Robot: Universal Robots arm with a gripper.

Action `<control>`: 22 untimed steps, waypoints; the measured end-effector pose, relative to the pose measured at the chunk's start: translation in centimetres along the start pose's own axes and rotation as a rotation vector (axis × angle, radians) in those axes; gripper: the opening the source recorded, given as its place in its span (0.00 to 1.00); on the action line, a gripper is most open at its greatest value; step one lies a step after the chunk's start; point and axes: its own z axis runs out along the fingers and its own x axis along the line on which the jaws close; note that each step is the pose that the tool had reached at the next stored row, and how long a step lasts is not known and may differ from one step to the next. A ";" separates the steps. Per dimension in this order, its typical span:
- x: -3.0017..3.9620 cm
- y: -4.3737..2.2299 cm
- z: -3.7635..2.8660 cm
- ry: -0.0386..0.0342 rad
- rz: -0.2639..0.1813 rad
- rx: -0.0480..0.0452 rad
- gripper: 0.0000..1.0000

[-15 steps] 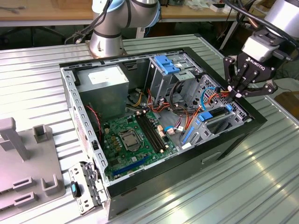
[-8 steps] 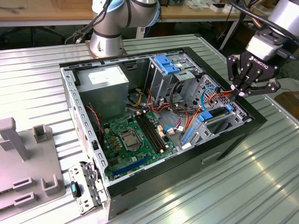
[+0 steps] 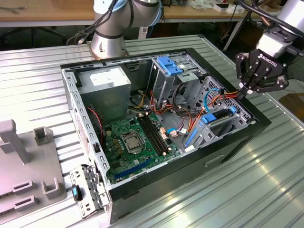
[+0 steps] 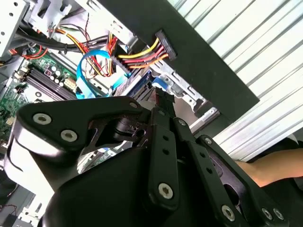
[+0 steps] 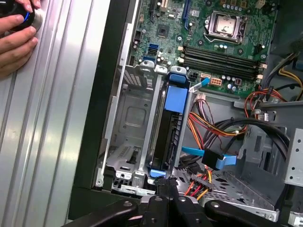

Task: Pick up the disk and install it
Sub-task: 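Insert the first disk wire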

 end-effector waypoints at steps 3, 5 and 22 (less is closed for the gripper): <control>-0.15 -0.15 0.00 0.0002 -0.015 0.0000 0.11; -0.15 -0.15 0.01 0.0006 -0.048 0.0001 0.11; -1.13 -1.33 0.02 0.0052 -0.313 0.0002 0.11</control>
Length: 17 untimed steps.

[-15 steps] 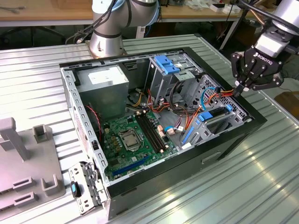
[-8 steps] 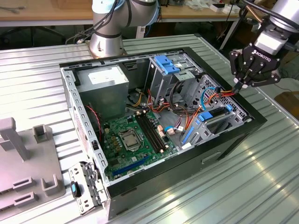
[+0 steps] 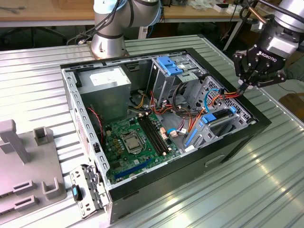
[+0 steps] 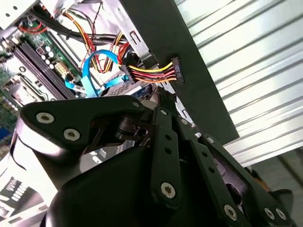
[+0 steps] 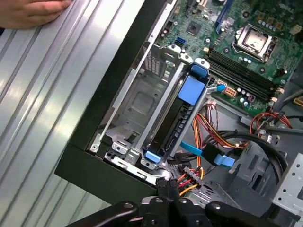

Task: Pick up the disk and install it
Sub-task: 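Insert the first disk wire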

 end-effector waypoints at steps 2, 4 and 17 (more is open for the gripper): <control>0.01 -0.02 0.02 0.0011 -0.066 0.0001 0.11; 0.03 -0.04 0.02 0.0018 -0.110 0.0001 0.11; 0.18 -0.31 0.07 0.0071 -0.425 0.0003 0.11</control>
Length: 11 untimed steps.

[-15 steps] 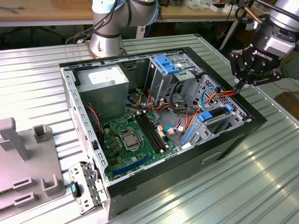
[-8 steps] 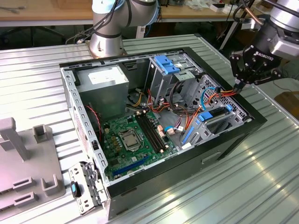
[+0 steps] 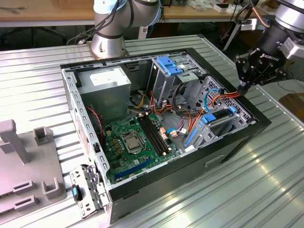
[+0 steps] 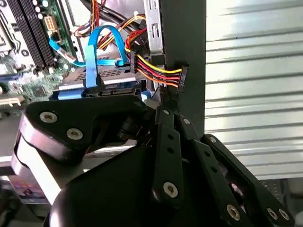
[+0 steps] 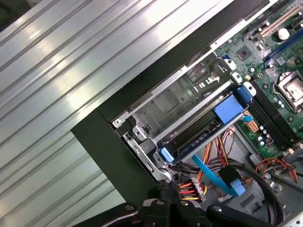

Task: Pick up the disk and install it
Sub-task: 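Insert the first disk wire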

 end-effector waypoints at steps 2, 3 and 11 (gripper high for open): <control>0.05 -0.04 0.03 0.0008 -0.051 0.0001 0.11; 0.07 -0.05 0.04 0.0012 -0.070 0.0001 0.11; 0.30 -0.21 0.12 0.0040 -0.247 0.0002 0.11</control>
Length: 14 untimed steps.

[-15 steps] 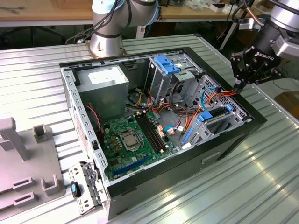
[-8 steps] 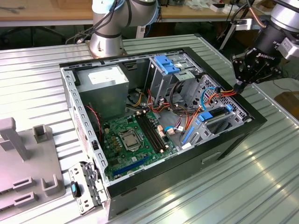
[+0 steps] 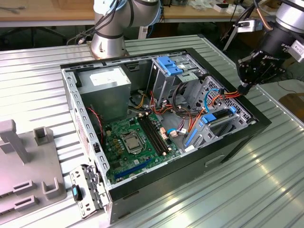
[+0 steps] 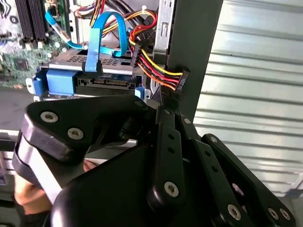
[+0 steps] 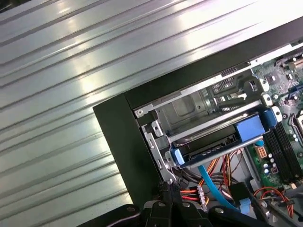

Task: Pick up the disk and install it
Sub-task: 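Insert the first disk wire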

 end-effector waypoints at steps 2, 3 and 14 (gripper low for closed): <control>0.06 -0.02 0.02 0.0005 -0.031 0.0001 0.11; 0.10 -0.04 0.03 0.0008 -0.050 0.0001 0.11; 0.46 -0.24 0.07 0.0028 -0.165 0.0001 0.11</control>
